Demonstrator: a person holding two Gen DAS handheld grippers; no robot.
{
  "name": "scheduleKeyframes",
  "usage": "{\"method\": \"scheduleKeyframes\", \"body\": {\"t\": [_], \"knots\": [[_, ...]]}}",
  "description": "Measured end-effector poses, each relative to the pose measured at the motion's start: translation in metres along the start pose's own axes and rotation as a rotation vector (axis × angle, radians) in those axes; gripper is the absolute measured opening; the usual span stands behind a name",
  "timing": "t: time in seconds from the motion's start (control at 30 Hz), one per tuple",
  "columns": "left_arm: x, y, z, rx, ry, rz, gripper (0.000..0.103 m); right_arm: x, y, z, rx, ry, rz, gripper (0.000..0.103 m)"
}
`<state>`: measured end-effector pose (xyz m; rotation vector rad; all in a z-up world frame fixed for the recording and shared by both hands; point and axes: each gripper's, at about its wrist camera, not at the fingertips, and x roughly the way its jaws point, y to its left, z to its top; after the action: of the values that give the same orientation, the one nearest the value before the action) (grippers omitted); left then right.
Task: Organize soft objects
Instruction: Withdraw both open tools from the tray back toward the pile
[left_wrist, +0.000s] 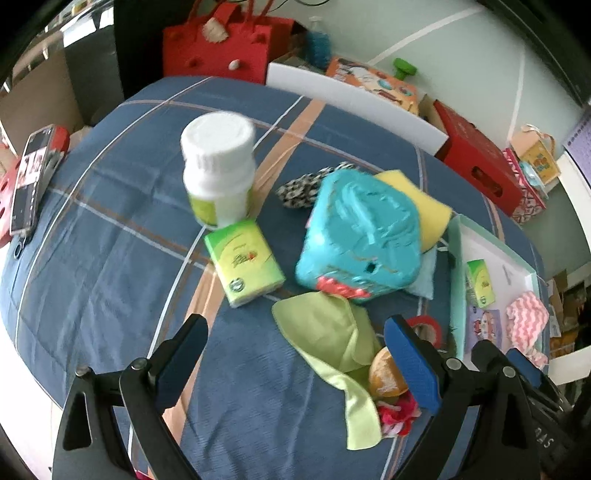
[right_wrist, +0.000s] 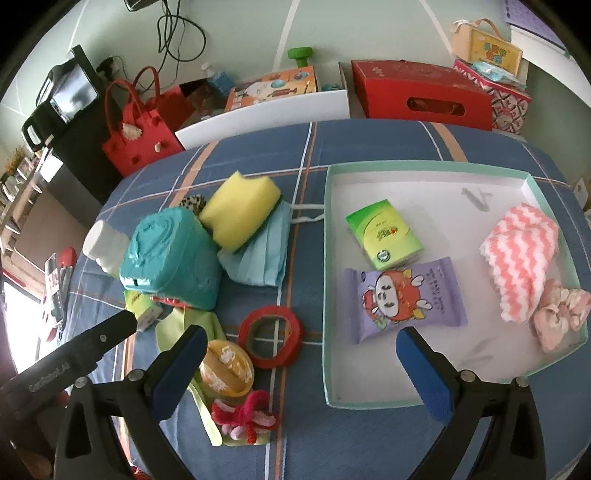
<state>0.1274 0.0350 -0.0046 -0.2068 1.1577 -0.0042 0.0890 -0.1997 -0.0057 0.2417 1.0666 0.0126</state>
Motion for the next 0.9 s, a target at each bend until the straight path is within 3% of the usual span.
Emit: {"method": "scheduleKeyframes", "body": {"t": [0.17,0.57,0.73,0.9], "knots": [[0.007,0.008,-0.007,-0.008,0.012,0.030,0.096,0.002,0.005,-0.011,0.001,0.008,0.030,0.103],[-0.008,0.019,-0.023,-0.009,-0.057,0.054,0.096,-0.009,0.023,-0.032,-0.046,-0.044,0.055,0.103],[-0.007,0.026,-0.027,-0.021,-0.042,0.118,0.096,-0.011,0.028,-0.042,-0.068,-0.050,0.039,0.103],[-0.007,0.027,-0.029,-0.018,-0.035,0.134,0.096,-0.012,0.026,-0.048,-0.070,-0.057,-0.033,0.103]]}}
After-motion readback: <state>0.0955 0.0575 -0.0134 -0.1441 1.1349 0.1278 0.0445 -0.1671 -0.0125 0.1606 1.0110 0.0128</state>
